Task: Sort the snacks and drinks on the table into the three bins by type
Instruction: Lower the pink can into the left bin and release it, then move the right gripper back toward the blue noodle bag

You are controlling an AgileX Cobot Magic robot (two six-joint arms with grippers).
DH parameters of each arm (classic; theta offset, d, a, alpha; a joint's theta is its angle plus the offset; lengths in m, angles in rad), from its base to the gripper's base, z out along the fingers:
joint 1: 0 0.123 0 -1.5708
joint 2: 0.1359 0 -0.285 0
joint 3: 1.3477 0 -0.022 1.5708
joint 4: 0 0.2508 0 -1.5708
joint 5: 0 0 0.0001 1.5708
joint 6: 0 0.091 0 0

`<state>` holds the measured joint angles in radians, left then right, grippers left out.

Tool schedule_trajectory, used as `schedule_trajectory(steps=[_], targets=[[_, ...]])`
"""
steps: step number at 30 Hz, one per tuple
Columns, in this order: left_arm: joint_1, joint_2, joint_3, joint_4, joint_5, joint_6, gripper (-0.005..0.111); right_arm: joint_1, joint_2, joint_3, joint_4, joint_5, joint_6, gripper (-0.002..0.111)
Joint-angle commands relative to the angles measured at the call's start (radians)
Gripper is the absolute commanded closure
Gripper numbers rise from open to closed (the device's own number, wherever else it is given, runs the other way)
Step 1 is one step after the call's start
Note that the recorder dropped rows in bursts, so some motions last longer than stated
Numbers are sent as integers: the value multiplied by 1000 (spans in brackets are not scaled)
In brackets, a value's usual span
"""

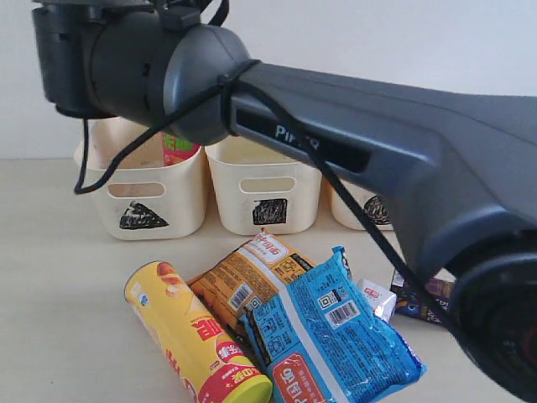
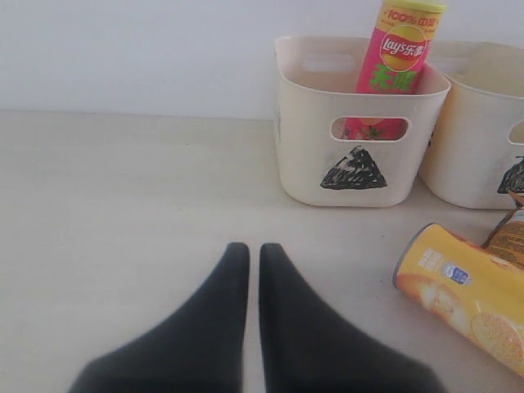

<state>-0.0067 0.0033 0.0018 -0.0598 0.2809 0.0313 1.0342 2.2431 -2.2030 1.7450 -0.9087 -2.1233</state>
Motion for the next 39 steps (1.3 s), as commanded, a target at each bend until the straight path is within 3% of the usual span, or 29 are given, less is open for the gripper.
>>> schedule_trajectory(steps=[1,6,9,13,19,24,26,27,28,29,32,34,36,39], targets=[[-3,-3,-2,-3,-10,2,103,67,-52,107,-1,125,-5,108],[-3,-3,-2,-3,-10,2,103,94,-117,301,-1,251,101,108],[-3,-3,-2,-3,-10,2,103,89,-175,454,-1,452,264,108],[-3,-3,-2,-3,-10,2,103,76,-250,612,-1,757,339,108],[-3,-3,-2,-3,-10,2,103,61,-351,768,-1,776,361,108],[-3,-3,-2,-3,-10,2,103,-20,-447,894,-1,889,428,108],[-3,-3,-2,-3,-10,2,103,-73,-479,941,-1,1018,492,108],[-3,-3,-2,-3,-10,2,103,-134,-493,971,-29,1186,630,108],[-3,-3,-2,-3,-10,2,103,-173,-495,973,-153,1289,767,108],[-3,-3,-2,-3,-10,2,103,-238,-495,944,-521,1462,1082,108],[-3,-3,-2,-3,-10,2,103,-311,-497,829,-1266,1841,1650,108],[-3,-3,-2,-3,-10,2,103,-317,-498,802,-1527,2009,1793,108],[-3,-3,-2,-3,-10,2,103,-317,-498,811,-1668,2084,1867,108],[-3,-3,-2,-3,-10,2,103,-386,-520,842,-1616,2091,1848,108]])
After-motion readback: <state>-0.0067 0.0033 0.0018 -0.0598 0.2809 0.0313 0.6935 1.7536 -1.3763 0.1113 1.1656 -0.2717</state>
